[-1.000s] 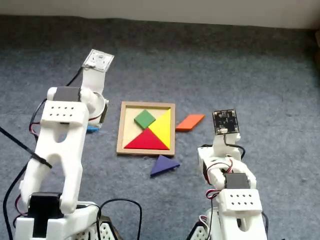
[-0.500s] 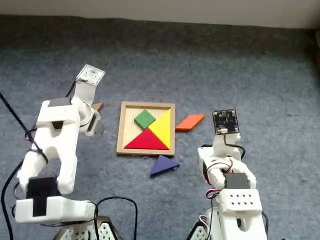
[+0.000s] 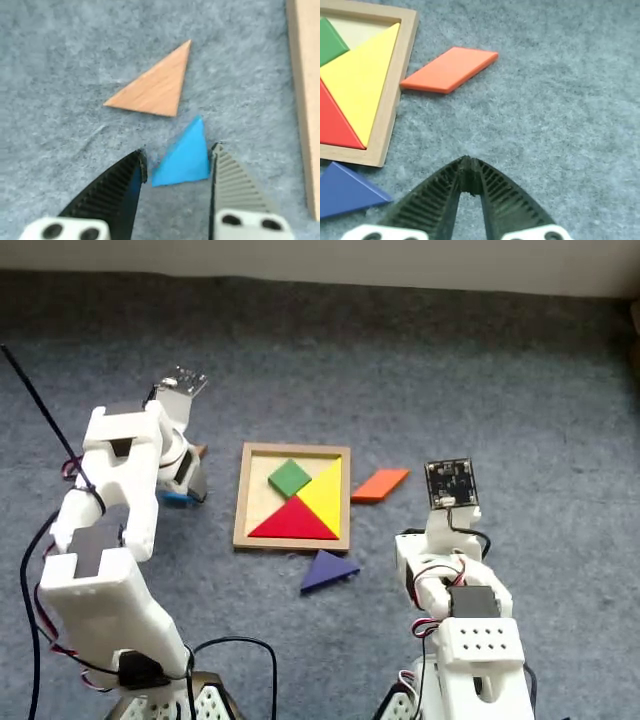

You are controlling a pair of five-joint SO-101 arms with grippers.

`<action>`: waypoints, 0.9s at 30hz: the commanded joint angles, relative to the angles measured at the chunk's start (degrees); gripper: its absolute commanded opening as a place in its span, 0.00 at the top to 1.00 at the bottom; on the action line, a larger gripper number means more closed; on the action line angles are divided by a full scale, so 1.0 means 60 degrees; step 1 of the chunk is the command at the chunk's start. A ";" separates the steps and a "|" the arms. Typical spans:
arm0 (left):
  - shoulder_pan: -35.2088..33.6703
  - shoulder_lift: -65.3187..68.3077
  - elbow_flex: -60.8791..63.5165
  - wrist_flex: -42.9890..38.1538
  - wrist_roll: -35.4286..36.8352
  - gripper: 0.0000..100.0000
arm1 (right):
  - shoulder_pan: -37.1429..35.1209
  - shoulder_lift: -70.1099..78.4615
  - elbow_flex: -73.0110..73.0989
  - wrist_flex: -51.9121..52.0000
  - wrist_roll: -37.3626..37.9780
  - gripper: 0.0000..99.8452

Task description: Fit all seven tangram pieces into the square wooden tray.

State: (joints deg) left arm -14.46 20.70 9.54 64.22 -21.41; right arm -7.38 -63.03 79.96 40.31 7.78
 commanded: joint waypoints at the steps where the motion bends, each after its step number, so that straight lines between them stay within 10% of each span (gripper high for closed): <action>1: 0.0066 -0.0022 -0.0447 0.0117 -0.0088 0.88 | 0.0110 -0.0110 -0.0066 -0.0271 0.0117 0.99; 27: 0.0696 -0.3451 -0.0359 0.2623 0.1231 0.91 | 0.0110 -0.0125 -0.0066 -0.0271 0.0117 0.99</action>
State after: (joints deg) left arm -10.86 4.44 9.19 76.79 -17.89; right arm -7.38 -63.03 79.96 40.31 7.78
